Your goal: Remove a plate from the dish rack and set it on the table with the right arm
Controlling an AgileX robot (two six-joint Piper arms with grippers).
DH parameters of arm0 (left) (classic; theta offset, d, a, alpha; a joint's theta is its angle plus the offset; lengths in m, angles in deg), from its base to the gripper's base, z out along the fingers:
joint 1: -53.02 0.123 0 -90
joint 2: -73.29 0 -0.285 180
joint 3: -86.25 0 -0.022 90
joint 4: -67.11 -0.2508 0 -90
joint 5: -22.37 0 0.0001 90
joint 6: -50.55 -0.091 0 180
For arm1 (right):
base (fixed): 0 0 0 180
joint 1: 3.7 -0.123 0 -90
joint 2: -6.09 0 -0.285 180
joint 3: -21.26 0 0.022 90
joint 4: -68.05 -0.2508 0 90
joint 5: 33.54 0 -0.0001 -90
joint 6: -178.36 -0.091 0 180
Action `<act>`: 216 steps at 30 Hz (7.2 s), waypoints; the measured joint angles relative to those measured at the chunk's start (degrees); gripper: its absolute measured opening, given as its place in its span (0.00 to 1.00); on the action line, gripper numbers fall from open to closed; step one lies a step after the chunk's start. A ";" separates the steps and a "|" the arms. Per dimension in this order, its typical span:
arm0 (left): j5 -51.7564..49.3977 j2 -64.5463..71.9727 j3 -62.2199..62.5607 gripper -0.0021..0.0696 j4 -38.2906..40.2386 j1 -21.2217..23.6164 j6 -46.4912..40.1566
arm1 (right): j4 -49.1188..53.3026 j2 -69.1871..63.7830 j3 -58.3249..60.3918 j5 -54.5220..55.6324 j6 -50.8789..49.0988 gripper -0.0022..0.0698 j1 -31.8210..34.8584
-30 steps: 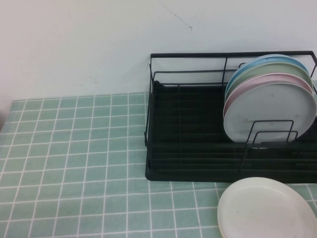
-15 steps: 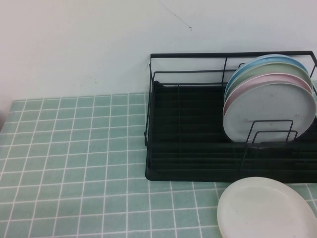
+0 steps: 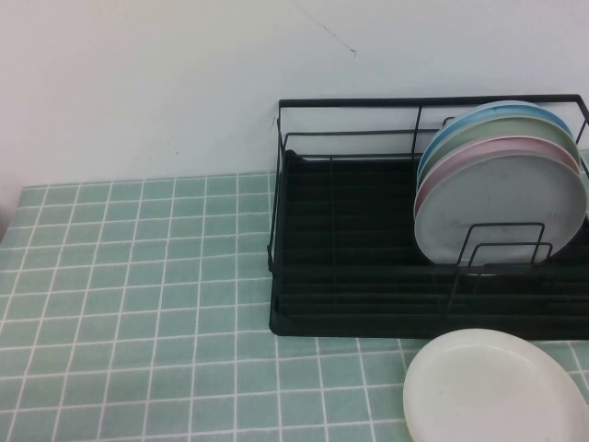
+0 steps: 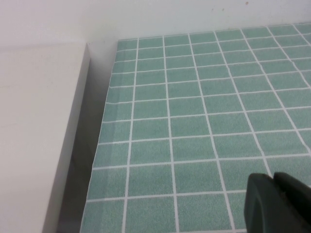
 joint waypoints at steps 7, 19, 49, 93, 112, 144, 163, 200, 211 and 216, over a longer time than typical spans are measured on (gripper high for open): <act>0.00 0.00 0.00 0.02 0.00 0.00 0.00 | 0.21 -12.96 -8.72 0.00 9.51 0.36 -2.00; 0.00 0.00 0.00 0.02 0.00 0.00 0.00 | 0.91 -25.41 -13.07 6.62 14.60 0.37 -2.27; 0.00 0.00 0.00 0.02 0.00 0.00 0.00 | -0.47 -31.54 -15.25 10.85 19.45 0.20 -2.27; 0.00 0.00 0.00 0.02 0.00 0.00 0.00 | 21.03 1.68 5.98 -22.95 -53.09 0.09 -2.27; 0.00 0.00 0.00 0.02 0.00 0.00 0.00 | 18.18 -16.75 7.10 -16.42 -49.59 0.09 -2.27; 0.00 0.00 0.00 0.02 0.00 0.00 0.00 | 29.75 -8.11 3.28 -24.68 -56.88 0.33 -2.27; 0.00 0.00 0.00 0.02 0.00 0.00 0.00 | 31.00 28.92 3.20 -37.60 -57.45 0.03 -2.27; 0.00 0.00 0.00 0.02 0.00 0.00 0.00 | 38.37 66.02 50.82 9.11 -55.04 0.03 -0.56; 0.00 0.00 0.00 0.02 0.00 0.00 0.00 | 38.37 66.02 50.69 8.32 -56.28 0.03 -0.56; 0.00 0.00 0.00 0.02 0.00 0.00 0.00 | 38.37 66.02 50.69 8.32 -56.32 0.03 -0.56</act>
